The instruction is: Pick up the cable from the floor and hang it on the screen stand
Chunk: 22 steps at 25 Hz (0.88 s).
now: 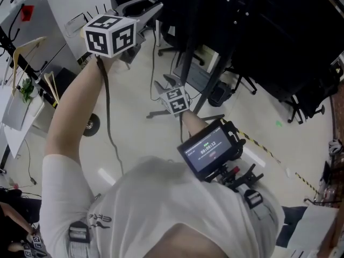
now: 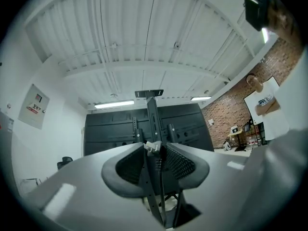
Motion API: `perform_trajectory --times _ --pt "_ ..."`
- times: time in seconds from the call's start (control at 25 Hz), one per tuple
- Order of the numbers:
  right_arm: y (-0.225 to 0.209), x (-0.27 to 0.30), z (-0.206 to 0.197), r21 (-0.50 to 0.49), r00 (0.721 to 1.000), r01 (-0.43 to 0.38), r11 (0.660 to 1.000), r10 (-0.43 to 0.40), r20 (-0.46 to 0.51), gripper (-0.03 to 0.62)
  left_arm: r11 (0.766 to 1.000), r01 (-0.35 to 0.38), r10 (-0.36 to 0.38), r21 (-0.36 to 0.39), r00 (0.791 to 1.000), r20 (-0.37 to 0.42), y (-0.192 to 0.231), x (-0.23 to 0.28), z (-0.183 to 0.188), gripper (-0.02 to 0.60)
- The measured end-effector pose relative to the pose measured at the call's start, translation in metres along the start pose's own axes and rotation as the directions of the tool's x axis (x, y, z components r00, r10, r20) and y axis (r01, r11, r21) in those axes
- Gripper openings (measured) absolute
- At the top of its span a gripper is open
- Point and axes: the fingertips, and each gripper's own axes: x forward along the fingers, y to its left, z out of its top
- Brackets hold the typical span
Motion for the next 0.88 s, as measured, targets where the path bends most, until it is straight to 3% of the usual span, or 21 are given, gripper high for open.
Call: perform_trajectory --times 0.24,0.52,0.64,0.84,0.88 --pt "0.016 0.017 -0.033 -0.007 0.996 -0.046 0.999 0.046 -0.079 0.218 0.998 0.056 -0.057 0.012 0.997 0.060 -0.010 0.005 0.059 0.144" --pt "0.023 0.033 -0.034 -0.004 0.991 -0.042 0.999 0.041 -0.130 0.207 0.995 0.075 -0.082 0.068 0.991 0.110 -0.007 0.009 0.124 0.144" --pt "0.022 0.037 -0.045 -0.001 0.992 -0.020 1.000 0.020 -0.127 0.164 0.994 0.071 -0.080 0.078 0.989 0.123 -0.008 0.010 0.133 0.144" --pt "0.027 0.050 -0.047 -0.019 0.995 -0.028 0.999 0.026 -0.100 0.159 0.995 0.064 -0.073 0.073 0.989 0.125 -0.006 0.009 0.132 0.144" --pt "0.028 0.052 -0.047 -0.023 0.995 -0.028 0.999 0.026 -0.093 0.131 0.995 0.063 -0.072 0.071 0.990 0.125 -0.005 0.009 0.132 0.144"
